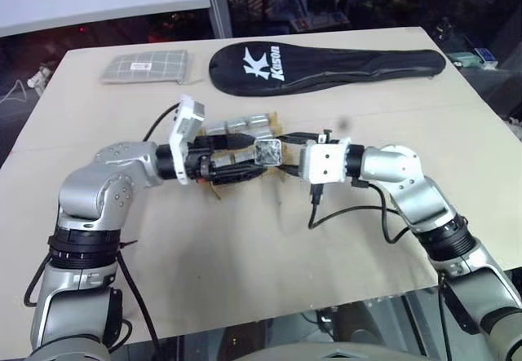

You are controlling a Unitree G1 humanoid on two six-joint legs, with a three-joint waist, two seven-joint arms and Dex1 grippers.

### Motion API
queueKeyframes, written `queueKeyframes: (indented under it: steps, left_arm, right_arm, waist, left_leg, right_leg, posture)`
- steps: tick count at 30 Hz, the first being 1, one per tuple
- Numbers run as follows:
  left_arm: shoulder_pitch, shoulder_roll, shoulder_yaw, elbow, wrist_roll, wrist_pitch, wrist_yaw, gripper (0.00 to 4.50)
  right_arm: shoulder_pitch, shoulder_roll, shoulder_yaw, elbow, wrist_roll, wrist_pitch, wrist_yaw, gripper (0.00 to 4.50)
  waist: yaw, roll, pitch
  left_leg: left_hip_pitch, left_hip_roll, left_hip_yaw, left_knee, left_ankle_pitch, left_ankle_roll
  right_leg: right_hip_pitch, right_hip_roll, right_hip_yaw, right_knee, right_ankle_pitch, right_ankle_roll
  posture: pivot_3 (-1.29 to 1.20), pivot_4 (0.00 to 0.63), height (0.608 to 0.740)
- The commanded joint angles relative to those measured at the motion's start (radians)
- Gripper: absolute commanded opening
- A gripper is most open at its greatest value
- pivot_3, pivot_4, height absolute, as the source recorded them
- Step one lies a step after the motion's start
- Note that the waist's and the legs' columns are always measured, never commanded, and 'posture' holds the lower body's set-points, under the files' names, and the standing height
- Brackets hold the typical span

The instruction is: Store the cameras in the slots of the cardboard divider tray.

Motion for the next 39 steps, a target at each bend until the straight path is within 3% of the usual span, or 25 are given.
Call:
queueKeyframes:
  steps: [1,12,21,39]
  left_arm:
    - [-0.051,0.017,0.024,-0.009,-0.05,0.07,0.007,4.5]
    - [-0.093,0.086,-0.026,0.005,-0.058,0.209,-0.018,4.5]
    - [-0.109,0.057,-0.015,0.026,-0.054,0.197,0.003,0.7]
    - [-0.13,0.042,-0.037,0.088,0.024,0.048,-0.059,0.69]
  right_arm:
    - [-0.029,0.0,0.001,0.008,-0.028,-0.084,-0.029,1.74]
    - [-0.035,0.017,-0.004,0.04,-0.054,-0.147,-0.045,1.74]
    - [-0.026,0.014,-0.002,0.033,-0.056,-0.155,-0.04,1.74]
    - [0.005,0.011,0.003,-0.011,-0.034,-0.085,-0.02,1.74]
  waist:
    - [0.001,0.0,0.0]
    - [-0.003,0.0,0.0]
    - [-0.002,0.0,0.0]
    - [-0.002,0.0,0.0]
  left_leg:
    - [0.0,0.0,0.0,0.0,0.0,0.0]
    - [0.0,0.0,0.0,0.0,0.0,0.0]
    - [0.0,0.0,0.0,0.0,0.0,0.0]
    - [0.0,0.0,0.0,0.0,0.0,0.0]
  right_leg:
    - [0.0,0.0,0.0,0.0,0.0,0.0]
    - [0.0,0.0,0.0,0.0,0.0,0.0]
    - [0.0,0.0,0.0,0.0,0.0,0.0]
    - [0.0,0.0,0.0,0.0,0.0,0.0]
  posture:
    - [0.0,0.15,0.74]
    - [0.0,0.15,0.74]
    - [0.0,0.15,0.74]
    - [0.0,0.15,0.74]
